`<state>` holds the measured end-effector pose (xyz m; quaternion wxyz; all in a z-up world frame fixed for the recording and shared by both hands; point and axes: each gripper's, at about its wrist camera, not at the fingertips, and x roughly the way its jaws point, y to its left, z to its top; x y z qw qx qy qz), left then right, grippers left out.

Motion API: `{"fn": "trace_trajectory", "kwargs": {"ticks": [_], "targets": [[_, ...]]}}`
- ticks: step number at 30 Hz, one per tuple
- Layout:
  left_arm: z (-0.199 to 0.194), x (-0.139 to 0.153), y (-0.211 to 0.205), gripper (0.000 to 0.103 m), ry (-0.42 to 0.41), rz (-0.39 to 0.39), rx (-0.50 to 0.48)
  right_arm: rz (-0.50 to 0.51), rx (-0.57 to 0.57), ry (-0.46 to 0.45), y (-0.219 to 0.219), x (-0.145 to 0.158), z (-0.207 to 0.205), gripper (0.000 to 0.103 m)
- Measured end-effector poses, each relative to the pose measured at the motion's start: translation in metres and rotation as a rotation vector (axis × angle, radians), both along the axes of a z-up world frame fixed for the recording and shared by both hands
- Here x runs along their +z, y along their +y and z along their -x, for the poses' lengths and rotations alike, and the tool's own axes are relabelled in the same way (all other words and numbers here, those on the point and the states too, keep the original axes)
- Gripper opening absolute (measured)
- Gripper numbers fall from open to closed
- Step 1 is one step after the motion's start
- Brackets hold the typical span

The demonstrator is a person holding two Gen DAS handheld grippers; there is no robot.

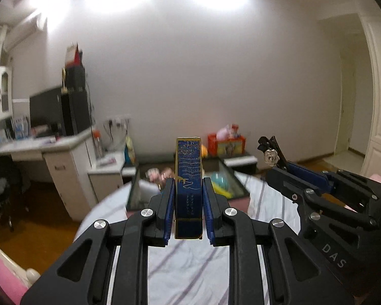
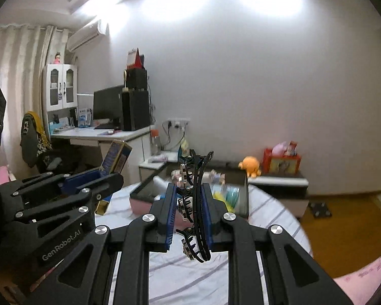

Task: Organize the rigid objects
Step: 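Lift the lighter box and hair clip and carry them over the pink box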

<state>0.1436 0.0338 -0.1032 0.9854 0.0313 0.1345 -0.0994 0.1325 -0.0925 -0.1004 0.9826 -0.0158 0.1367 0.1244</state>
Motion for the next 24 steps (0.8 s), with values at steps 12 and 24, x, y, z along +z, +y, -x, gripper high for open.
{"fn": "trace_trajectory", "kwargs": {"ticks": [12,24], "targets": [[0.021,0.029,0.005,0.021,-0.135,-0.031,0.045,0.016,-0.022,-0.138,0.008,0.033,0.024,0.019],[0.005,0.032,0.007,0.021,-0.146,-0.050,0.069,0.014,0.000,-0.150,0.013,0.035,0.014,0.019]]}}
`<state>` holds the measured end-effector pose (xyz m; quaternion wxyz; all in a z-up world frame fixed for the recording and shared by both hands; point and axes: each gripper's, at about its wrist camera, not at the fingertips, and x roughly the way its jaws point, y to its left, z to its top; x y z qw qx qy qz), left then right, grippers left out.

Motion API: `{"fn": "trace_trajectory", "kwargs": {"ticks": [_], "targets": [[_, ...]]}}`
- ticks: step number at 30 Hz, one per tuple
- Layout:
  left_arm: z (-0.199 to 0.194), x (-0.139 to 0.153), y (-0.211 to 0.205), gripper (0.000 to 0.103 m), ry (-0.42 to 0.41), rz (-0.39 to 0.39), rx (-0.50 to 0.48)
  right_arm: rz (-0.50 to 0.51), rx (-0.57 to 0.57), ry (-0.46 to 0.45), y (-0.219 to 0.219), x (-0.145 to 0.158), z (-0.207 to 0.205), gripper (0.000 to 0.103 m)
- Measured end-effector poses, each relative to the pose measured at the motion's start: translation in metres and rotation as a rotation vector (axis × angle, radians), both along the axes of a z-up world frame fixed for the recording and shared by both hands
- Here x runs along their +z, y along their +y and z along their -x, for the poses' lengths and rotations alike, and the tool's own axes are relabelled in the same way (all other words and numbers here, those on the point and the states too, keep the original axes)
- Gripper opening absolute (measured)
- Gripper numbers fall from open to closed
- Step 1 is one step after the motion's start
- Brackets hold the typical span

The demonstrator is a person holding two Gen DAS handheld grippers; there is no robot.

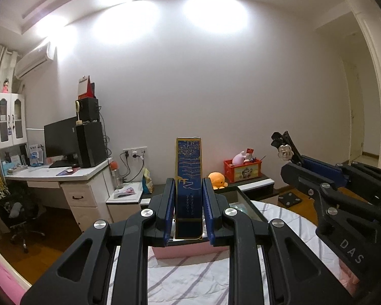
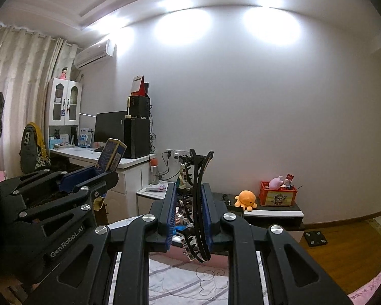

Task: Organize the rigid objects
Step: 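Lift the lighter box and hair clip and carry them over the pink box, then lower the lighter box and hair clip into the box and open both grippers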

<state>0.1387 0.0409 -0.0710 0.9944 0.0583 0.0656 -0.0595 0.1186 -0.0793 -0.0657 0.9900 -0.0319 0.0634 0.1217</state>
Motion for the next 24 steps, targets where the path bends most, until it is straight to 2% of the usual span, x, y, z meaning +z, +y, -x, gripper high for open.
{"fn": "trace_trajectory", "kwargs": {"ticks": [7,12,18,20,24], "targets": [[-0.028,-0.007,-0.003,0.021,0.030,-0.022,0.005,0.006,0.003,0.024,-0.003,-0.005,-0.028,0.019],[-0.081,-0.019,0.001,0.021,0.101,-0.018,-0.016,0.016,0.001,0.050,-0.006,-0.012,-0.061,0.019],[-0.175,-0.056,0.000,0.021,0.266,-0.037,-0.029,0.039,-0.025,0.197,-0.015,-0.045,-0.140,0.019],[-0.200,-0.072,-0.006,0.021,0.311,-0.068,-0.017,0.045,-0.031,0.261,-0.019,-0.063,-0.165,0.019],[-0.236,-0.099,-0.013,0.021,0.404,-0.073,-0.020,0.061,-0.046,0.380,-0.025,-0.099,-0.206,0.019]]}}
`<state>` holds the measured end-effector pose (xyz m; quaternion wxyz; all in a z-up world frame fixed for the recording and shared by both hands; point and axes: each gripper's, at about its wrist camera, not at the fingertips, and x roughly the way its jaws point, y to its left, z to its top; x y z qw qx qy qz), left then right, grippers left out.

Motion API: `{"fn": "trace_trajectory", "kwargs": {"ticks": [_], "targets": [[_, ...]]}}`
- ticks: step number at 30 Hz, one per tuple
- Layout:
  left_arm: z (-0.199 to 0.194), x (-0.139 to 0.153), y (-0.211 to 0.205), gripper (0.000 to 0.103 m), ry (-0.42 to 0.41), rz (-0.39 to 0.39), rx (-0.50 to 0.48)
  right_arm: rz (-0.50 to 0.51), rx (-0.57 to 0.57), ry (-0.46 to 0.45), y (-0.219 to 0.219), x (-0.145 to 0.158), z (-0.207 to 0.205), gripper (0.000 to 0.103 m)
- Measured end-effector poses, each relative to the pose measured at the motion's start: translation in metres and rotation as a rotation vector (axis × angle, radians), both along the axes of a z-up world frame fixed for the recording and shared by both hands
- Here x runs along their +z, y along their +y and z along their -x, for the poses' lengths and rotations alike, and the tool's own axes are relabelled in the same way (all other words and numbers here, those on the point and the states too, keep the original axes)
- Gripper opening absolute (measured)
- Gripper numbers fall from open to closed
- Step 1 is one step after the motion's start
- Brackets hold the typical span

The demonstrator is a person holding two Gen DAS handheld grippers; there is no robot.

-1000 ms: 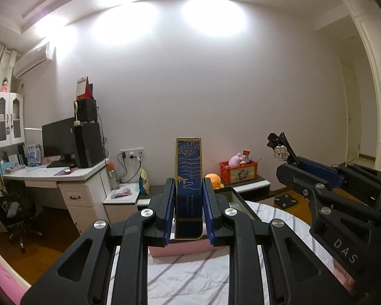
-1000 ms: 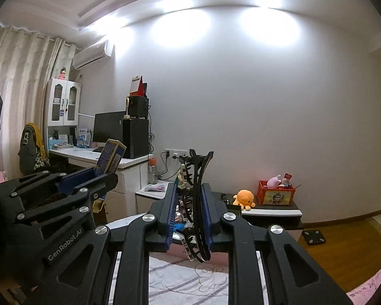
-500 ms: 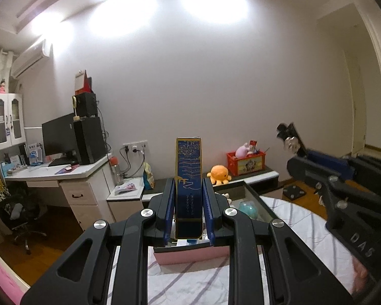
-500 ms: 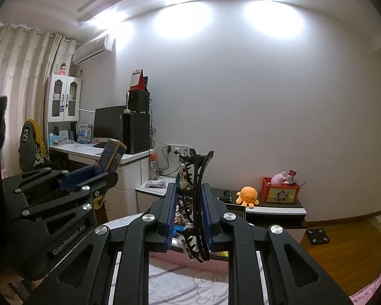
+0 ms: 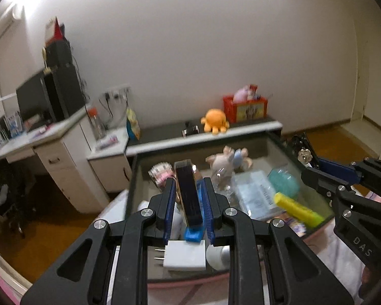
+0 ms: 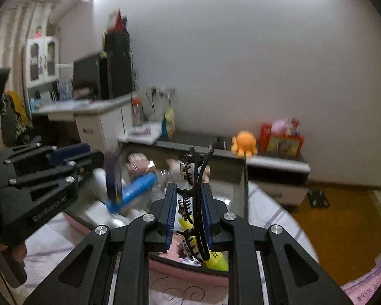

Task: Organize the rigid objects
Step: 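Lower the lighter box and hair clip into the box and open both grippers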

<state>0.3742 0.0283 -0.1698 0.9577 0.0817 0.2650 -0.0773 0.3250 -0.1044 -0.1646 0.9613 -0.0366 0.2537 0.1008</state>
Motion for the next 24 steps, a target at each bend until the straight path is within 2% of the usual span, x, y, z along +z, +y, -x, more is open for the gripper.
{"fn": "trace_trajectory", "kwargs": {"ticks": [5,6,7,9,10,11,13,16,21,23,24], "targets": [[-0.016,-0.019,0.000,0.024,0.057,-0.010,0.023,-0.017,0.004,0.077,-0.007,-0.024,-0.023,0.020],[-0.017,-0.019,0.001,0.035,0.064,-0.002,0.025,-0.024,0.012,0.091,-0.007,-0.025,-0.026,0.020],[-0.017,-0.019,0.003,0.053,0.063,0.007,0.026,-0.029,0.013,0.092,-0.008,-0.025,-0.026,0.022],[-0.010,-0.013,0.007,0.070,0.036,0.019,0.040,-0.040,0.019,0.083,-0.007,-0.022,-0.024,0.039],[-0.006,-0.009,0.010,0.080,0.026,0.022,0.046,-0.048,0.024,0.073,-0.007,-0.019,-0.021,0.057],[0.001,-0.004,0.012,0.083,0.009,0.029,0.052,-0.055,0.027,0.065,-0.006,-0.017,-0.019,0.069],[0.010,0.005,0.017,0.095,-0.009,0.036,0.068,-0.064,0.045,0.050,-0.004,-0.008,-0.012,0.070],[0.034,0.023,0.024,0.100,-0.047,0.057,0.078,-0.062,0.033,0.024,-0.001,0.011,0.003,0.083],[0.090,0.059,0.032,0.103,-0.138,0.037,0.117,-0.047,-0.017,-0.050,0.000,0.048,0.049,0.088],[0.111,0.069,0.034,0.103,-0.171,0.039,0.116,-0.055,-0.025,-0.092,-0.001,0.062,0.072,0.103],[0.125,0.076,0.035,0.103,-0.187,0.034,0.121,-0.058,-0.024,-0.112,0.000,0.070,0.084,0.103]]}}
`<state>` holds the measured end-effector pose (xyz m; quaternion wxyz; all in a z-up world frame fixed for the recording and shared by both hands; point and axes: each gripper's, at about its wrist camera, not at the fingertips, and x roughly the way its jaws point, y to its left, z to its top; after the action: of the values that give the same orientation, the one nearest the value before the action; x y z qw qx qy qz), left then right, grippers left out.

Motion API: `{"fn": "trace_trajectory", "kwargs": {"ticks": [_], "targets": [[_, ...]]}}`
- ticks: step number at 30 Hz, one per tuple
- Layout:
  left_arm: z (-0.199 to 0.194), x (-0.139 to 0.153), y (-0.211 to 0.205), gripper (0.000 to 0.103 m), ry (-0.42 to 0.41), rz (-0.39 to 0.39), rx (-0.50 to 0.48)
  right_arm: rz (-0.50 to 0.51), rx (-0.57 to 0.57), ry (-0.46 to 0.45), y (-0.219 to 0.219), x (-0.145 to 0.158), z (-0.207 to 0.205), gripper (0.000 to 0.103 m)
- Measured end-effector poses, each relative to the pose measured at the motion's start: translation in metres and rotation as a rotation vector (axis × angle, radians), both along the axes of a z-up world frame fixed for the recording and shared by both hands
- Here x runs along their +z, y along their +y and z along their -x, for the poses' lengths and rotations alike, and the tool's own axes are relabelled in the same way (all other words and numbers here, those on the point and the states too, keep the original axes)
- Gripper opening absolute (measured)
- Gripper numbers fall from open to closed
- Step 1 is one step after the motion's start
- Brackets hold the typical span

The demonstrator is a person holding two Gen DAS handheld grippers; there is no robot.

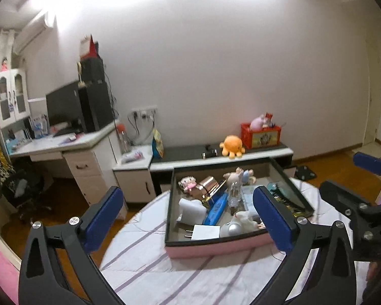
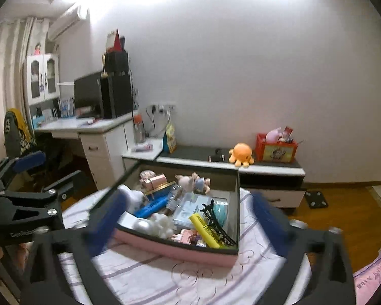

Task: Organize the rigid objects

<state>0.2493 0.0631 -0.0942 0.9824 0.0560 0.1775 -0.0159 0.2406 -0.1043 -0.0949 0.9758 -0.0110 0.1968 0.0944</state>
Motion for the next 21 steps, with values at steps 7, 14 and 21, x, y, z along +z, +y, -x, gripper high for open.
{"fn": "trace_trajectory", "kwargs": {"ticks": [7,14,21], "targets": [[0.074,0.031,0.001,0.103,-0.075,0.001,-0.034,0.016,-0.001,-0.090,0.008,0.037,0.078,0.103],[0.140,0.057,0.001,0.103,-0.169,0.021,-0.038,0.028,-0.024,-0.158,0.010,0.058,0.141,0.103],[0.182,0.076,0.002,0.103,-0.228,0.032,-0.048,0.016,-0.027,-0.220,0.010,0.084,0.180,0.103]]}}
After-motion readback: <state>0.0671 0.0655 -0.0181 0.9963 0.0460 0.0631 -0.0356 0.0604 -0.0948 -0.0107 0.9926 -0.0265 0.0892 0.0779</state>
